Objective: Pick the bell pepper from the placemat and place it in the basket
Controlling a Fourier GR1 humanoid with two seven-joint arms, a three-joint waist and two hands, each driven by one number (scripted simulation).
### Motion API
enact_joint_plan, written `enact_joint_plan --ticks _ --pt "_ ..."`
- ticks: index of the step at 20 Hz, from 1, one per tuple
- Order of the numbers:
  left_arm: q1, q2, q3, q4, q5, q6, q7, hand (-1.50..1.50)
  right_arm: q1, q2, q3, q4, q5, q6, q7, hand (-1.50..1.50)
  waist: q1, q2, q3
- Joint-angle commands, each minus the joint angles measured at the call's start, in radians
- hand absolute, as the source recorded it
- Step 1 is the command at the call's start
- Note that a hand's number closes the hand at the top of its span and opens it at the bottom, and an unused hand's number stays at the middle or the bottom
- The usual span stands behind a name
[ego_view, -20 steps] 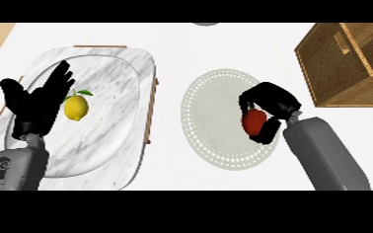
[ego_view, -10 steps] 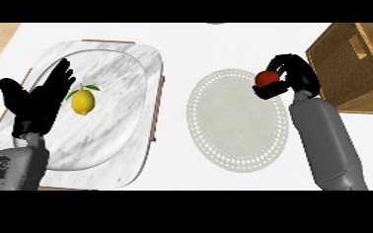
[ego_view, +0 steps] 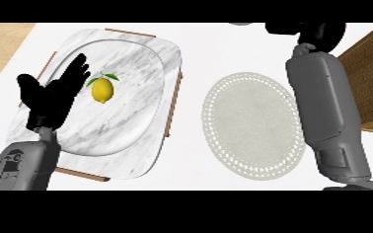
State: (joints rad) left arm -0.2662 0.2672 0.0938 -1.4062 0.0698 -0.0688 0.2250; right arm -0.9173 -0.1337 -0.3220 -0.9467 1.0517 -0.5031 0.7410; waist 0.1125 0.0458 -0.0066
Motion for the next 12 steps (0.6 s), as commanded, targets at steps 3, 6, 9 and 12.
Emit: enact_joint_plan --ticks 3,6,9,12 --pt "-0.029 0.003 -0.014 -0.004 0.005 -0.022 0.008 0.00 -0.194 -0.084 -0.039 0.139 0.245 -0.162 0.266 1.50 0.043 0.008 -0.002" --pt "-0.038 -0.013 -0.025 0.002 -0.006 -0.007 0.016 0.00 -0.267 -0.098 -0.044 0.210 0.369 -0.174 0.399 1.50 0.030 0.003 -0.001" --pt "-0.041 -0.006 -0.025 0.012 0.002 -0.025 0.021 0.00 -0.359 -0.145 -0.053 0.286 0.453 -0.110 0.478 1.50 0.042 0.008 -0.002" --pt "-0.053 -0.030 -0.033 0.025 -0.012 0.001 0.014 0.00 -0.418 -0.184 -0.068 0.336 0.529 -0.090 0.522 1.50 0.020 0.005 0.000"
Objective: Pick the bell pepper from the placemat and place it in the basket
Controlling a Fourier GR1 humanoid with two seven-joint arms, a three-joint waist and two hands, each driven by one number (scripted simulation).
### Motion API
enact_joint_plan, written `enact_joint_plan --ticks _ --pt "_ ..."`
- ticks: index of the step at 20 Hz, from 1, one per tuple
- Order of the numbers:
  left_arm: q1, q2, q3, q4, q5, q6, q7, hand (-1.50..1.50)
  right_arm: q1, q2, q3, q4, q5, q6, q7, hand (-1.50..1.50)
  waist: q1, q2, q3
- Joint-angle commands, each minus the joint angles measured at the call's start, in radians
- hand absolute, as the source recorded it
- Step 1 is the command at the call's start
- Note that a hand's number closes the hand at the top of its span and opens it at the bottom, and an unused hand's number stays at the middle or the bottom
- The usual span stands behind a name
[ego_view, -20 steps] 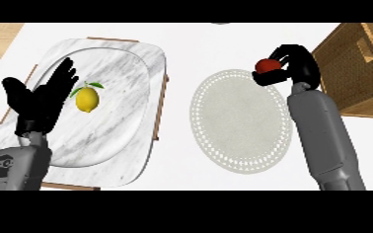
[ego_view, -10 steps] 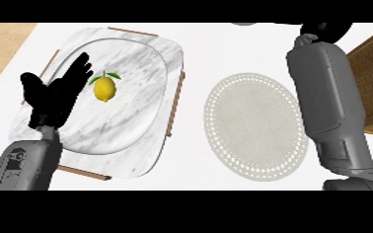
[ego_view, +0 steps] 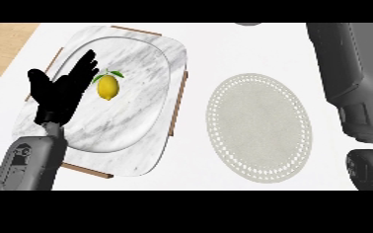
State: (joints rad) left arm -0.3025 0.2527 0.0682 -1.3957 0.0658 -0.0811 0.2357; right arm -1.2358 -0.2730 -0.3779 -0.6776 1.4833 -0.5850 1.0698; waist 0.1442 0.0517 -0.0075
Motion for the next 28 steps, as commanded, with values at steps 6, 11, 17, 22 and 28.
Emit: enact_joint_plan --ticks 6,11,17,22,28 --pt "-0.029 0.001 0.002 0.012 -0.009 0.012 0.025 0.00 -0.160 -0.110 -0.037 0.153 0.231 -0.004 0.256 1.50 -0.008 0.002 0.004" --pt "-0.035 -0.001 0.011 0.003 -0.001 0.018 0.031 0.00 -0.191 -0.172 -0.064 0.210 0.322 0.049 0.314 1.50 -0.012 -0.004 0.004" --pt "-0.010 -0.026 -0.004 0.022 -0.034 0.046 -0.018 0.00 -0.156 -0.215 -0.095 0.252 0.412 0.061 0.388 1.50 -0.033 -0.002 0.005" --pt "-0.010 -0.019 0.016 -0.003 -0.018 0.056 0.020 0.00 -0.140 -0.245 -0.144 0.262 0.438 0.052 0.390 1.50 -0.050 -0.016 0.008" --pt "0.033 -0.005 0.033 0.020 -0.010 0.035 -0.007 0.00 -0.095 -0.220 -0.184 0.267 0.465 0.036 0.373 1.50 -0.079 -0.027 0.007"
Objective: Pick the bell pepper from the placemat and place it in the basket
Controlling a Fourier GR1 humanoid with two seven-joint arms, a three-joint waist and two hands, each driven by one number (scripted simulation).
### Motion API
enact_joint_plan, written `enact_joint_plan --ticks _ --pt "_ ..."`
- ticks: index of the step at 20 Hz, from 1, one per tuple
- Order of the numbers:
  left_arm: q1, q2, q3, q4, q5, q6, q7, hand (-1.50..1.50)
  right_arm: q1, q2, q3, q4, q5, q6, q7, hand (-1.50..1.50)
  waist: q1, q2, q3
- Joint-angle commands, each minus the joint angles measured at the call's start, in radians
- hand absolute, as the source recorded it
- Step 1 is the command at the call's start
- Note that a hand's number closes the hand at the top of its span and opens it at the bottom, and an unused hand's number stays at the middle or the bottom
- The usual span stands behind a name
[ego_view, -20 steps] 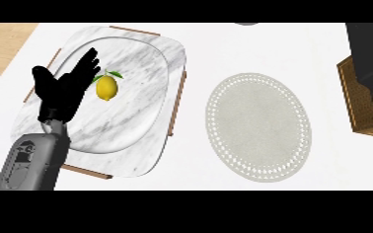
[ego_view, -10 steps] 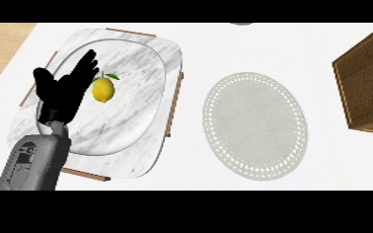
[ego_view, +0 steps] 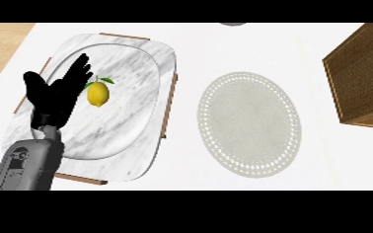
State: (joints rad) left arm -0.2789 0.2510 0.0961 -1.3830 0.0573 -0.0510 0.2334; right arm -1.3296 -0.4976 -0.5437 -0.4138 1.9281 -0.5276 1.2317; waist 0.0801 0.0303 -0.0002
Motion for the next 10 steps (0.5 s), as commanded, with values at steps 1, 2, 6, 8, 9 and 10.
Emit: enact_joint_plan --ticks 1,2,6,8,9,10 --pt "0.036 0.021 0.015 -0.024 0.010 -0.016 -0.002 0.00 0.039 0.022 -0.023 -0.007 0.027 -0.080 0.222 1.50 -0.006 -0.006 0.001" --pt "0.032 0.016 0.020 -0.001 0.009 -0.011 -0.016 0.00 0.048 0.032 -0.032 -0.023 0.024 -0.102 0.219 1.50 -0.016 -0.007 0.001" --pt "0.036 0.005 0.015 -0.011 -0.007 0.009 -0.017 0.00 0.088 0.041 -0.071 -0.046 0.022 -0.153 0.193 1.50 -0.025 -0.009 0.001" --pt "0.026 0.032 0.038 -0.005 0.017 -0.015 0.003 0.00 0.120 0.054 -0.089 -0.048 0.025 -0.167 0.182 1.50 -0.030 -0.010 0.001" --pt "0.002 0.045 0.053 0.002 0.029 -0.020 0.023 0.00 0.117 0.045 -0.105 -0.053 0.012 -0.168 0.156 1.50 -0.036 -0.012 0.001" --pt "0.029 0.005 0.018 -0.014 0.007 0.004 0.013 0.00 0.174 0.022 -0.099 -0.120 0.109 -0.160 0.254 1.50 -0.035 -0.007 0.000"
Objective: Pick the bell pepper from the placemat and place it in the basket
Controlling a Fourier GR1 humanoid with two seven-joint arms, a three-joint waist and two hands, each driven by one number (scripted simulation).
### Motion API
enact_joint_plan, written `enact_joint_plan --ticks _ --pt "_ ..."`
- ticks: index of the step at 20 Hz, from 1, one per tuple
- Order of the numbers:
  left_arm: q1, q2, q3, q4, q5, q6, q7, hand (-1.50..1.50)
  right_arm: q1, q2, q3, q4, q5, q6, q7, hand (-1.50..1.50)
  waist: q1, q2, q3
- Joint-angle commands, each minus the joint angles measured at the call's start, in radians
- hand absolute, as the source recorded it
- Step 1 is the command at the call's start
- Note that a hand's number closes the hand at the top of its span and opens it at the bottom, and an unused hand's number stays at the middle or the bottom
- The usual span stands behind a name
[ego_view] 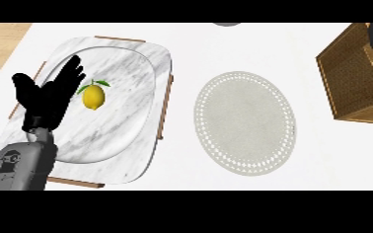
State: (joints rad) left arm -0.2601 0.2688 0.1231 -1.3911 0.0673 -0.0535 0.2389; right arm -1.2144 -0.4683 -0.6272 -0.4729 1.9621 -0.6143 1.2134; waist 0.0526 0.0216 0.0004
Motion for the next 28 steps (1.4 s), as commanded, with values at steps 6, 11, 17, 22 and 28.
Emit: enact_joint_plan --ticks 6,11,17,22,28 --pt "0.018 -0.020 -0.010 -0.011 -0.015 0.020 -0.004 0.00 0.144 0.029 -0.110 -0.085 0.052 -0.168 0.243 -1.50 -0.007 -0.001 0.001" --pt "0.007 -0.031 -0.018 -0.015 -0.026 0.034 0.010 0.00 0.119 0.060 -0.121 -0.090 0.075 -0.217 0.182 -1.50 -0.009 -0.006 0.001" --pt "0.036 -0.019 0.001 0.000 -0.015 0.018 -0.021 0.00 0.114 0.033 -0.185 -0.271 0.099 -0.320 0.174 -1.50 -0.025 -0.013 0.000" --pt "0.066 -0.015 0.003 0.000 -0.026 0.024 -0.020 0.00 0.172 0.144 -0.241 -0.489 0.139 -0.400 0.184 -1.50 -0.047 -0.026 -0.002" --pt "0.090 0.023 0.049 0.012 0.006 -0.005 -0.021 0.00 0.223 0.370 -0.277 -0.813 0.101 -0.328 0.106 -1.50 -0.080 -0.046 -0.002"
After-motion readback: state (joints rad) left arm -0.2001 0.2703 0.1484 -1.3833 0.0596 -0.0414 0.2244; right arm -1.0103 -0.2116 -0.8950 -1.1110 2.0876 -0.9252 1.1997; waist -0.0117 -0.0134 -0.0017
